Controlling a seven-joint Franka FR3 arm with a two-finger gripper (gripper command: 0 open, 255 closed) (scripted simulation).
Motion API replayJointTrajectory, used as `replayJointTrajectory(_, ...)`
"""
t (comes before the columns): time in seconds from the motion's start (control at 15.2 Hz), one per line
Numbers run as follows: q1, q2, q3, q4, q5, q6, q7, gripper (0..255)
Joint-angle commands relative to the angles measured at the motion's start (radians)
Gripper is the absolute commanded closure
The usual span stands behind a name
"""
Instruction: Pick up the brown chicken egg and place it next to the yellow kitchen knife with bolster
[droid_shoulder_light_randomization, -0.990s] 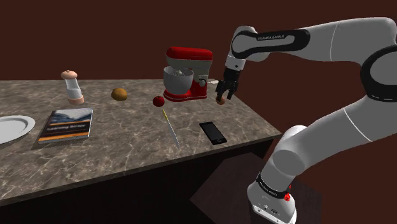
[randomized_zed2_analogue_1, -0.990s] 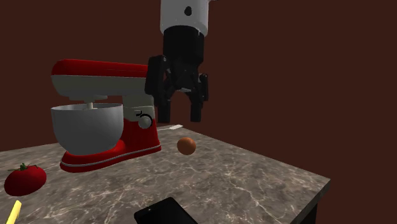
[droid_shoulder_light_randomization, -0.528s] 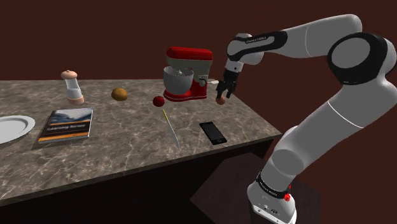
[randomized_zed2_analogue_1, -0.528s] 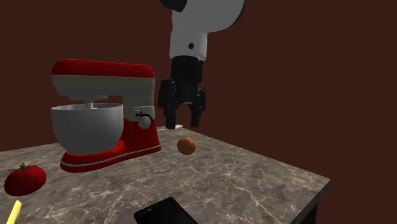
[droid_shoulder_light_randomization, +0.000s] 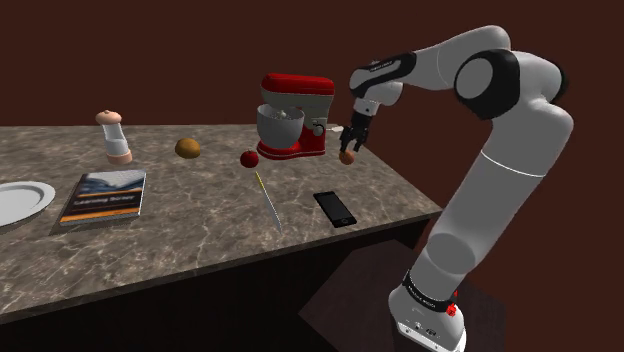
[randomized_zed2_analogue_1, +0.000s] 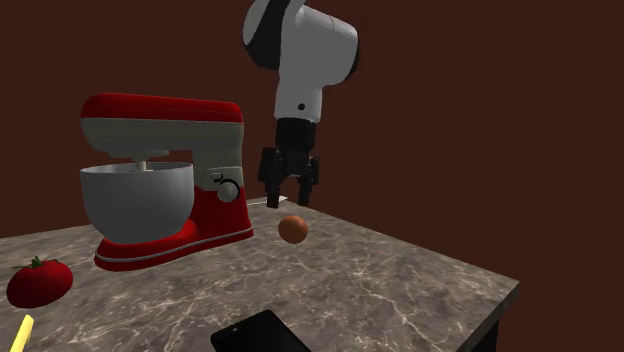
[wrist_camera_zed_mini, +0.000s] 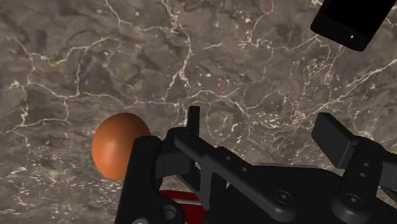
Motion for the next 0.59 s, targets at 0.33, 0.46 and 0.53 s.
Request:
replayJointTrajectory(0.33, -0.096, 0.288, -0.031, 0.254, 0.166, -0.023, -0.177, 0)
replayJointTrajectory(0.46, -0.135, 0.37, -0.027, 0.34, 0.209, -0.042, -0.212, 0)
replayJointTrajectory(0.53, -0.156, 0.411, -0.023, 0.386, 0.229, -0.053, -0.227, 0)
